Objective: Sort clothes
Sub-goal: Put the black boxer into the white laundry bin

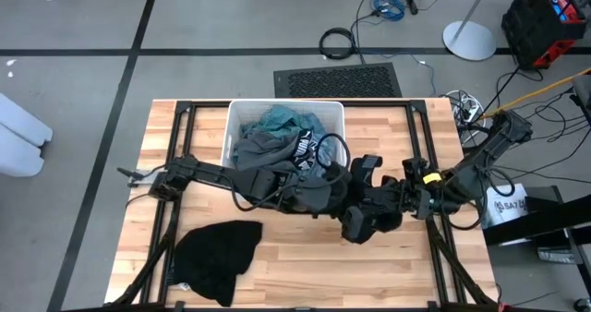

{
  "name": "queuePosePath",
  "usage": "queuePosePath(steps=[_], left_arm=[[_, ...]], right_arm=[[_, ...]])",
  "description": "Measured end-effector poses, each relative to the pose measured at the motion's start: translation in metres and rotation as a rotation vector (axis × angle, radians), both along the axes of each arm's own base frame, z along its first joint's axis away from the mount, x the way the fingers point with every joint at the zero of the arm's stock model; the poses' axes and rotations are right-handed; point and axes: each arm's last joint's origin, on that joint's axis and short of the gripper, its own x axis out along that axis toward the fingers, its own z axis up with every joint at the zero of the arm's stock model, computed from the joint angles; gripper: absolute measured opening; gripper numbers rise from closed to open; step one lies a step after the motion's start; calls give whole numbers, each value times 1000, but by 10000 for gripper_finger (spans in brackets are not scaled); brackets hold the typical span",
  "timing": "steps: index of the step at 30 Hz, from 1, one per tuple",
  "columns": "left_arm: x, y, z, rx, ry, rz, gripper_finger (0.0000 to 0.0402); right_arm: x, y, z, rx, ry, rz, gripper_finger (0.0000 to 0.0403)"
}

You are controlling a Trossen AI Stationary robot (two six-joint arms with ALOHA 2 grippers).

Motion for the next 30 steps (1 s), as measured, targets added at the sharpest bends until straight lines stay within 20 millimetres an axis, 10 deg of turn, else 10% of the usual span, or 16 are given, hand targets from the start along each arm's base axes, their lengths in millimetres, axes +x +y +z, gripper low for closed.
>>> queuePosePath(steps=[7,22,30], left_arm=[[0,-2,0,-6,-1,-50,18],[-14,-18,13,-5,-28,-126,12],[-61,-7,71,7,-183,-82,12]], right_arm=[[0,-2,3,-41,-21,-19,15],[-42,-36,27,-176,-85,-62,79],[-62,-46,36,-241,-132,-56,80]])
